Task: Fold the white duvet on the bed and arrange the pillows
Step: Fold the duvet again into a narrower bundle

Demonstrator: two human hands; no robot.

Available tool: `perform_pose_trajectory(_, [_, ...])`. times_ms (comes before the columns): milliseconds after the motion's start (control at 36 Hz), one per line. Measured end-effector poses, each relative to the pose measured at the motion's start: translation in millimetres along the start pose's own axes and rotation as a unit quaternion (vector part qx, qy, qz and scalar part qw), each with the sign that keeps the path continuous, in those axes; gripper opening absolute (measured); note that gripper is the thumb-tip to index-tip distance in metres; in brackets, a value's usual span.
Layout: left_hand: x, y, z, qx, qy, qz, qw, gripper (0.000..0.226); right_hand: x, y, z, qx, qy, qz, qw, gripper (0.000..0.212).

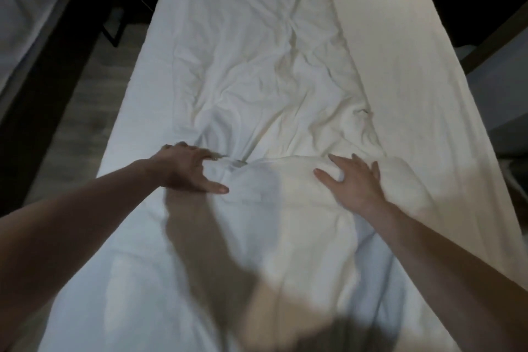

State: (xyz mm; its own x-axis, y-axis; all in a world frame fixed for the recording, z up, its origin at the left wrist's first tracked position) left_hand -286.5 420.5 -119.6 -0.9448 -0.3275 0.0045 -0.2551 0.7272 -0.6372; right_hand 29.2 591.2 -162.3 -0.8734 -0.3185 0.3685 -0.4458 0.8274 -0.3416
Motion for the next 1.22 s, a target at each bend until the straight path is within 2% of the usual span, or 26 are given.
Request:
perform_pose_trajectory(83, [-8.2,10.4,-4.6,0.011,0.035,0.04,0.999,0.068,5.6,10.6,11.0,-0.011,-0.062,0.003,0.998,0.066])
perform_pose_trajectory(139, [-3.0,17.5,-4.5,0.026,-0.022,0.02,0.999,0.075,11.0,15.8,11.3,-0.024,-0.082,-0.014,0.996,0.061])
perform_pose_trajectory(222, [12.4,24.2,1.3,0.037,-0.106,-0.019,0.993,0.076,15.1,19.8,0.3,-0.102,0.01,0.002,0.995,0.059])
perform_pose_trajectory(278, [22.7,26.9,6.6,0.029,-0.119,-0.042,0.992,0.076,17.1,20.1,-4.5,-0.153,0.06,0.011,0.986,0.056])
perform_pose_trajectory(333, [22.2,33.0,10.0,-0.018,-0.06,-0.057,0.996,0.076,17.6,24.0,5.1,-0.126,0.062,0.03,0.99,0.051])
perform_pose_trajectory(361, [13.7,35.7,8.9,-0.068,-0.029,-0.057,0.996,0.068,14.8,27.3,15.3,-0.096,0.049,0.046,0.993,0.051])
perform_pose_trajectory(417, [-12.8,35.0,9.6,-0.176,-0.039,-0.062,0.982,0.047,6.4,33.6,38.0,-0.049,0.032,0.077,0.995,0.056])
perform_pose_trajectory(444, [-26.7,34.6,15.2,-0.202,-0.057,-0.072,0.975,0.046,2.2,36.6,49.0,-0.036,0.028,0.089,0.995,0.058])
perform_pose_trajectory(556, [-51.8,50.0,56.5,-0.214,-0.043,-0.096,0.971,0.053,-5.1,45.9,81.3,-0.034,-0.003,0.094,0.995,0.061])
perform_pose_trajectory(694, [-47.0,102.7,73.9,-0.239,-0.064,-0.094,0.964,0.042,-14.9,72.2,99.4,-0.051,-0.034,0.092,0.994,0.056])
perform_pose_trajectory(778, [-46.4,122.7,79.7,-0.286,-0.081,-0.117,0.948,0.031,-21.0,85.2,108.4,-0.079,-0.027,0.087,0.993,0.049])
perform_pose_trajectory(889, [-42.9,139.4,94.2,-0.29,-0.124,-0.125,0.941,0.034,-27.2,93.8,117.3,-0.12,-0.025,0.078,0.989,0.048])
perform_pose_trajectory(1083, [-46.2,155.3,96.4,-0.284,-0.162,-0.091,0.941,0.043,-29.1,104.7,124.4,-0.111,-0.043,0.064,0.991,0.056])
perform_pose_trajectory(1222, [-45.7,168.1,104.0,-0.238,-0.142,-0.098,0.956,0.042,-32.8,108.6,128.2,-0.112,-0.049,0.057,0.991,0.056])
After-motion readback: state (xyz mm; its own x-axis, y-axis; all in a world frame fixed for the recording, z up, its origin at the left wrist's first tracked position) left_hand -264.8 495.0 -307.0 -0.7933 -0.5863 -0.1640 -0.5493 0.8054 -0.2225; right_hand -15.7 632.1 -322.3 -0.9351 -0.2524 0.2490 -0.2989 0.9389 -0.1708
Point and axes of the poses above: each hand's wrist, its own y-axis towards the middle knuckle, its own z-axis out of the palm, x = y × z, the point moved 7 cm from there along y, towards the middle knuckle, and after that the axes turned 5 degrees about y, right-handed, at the moved point
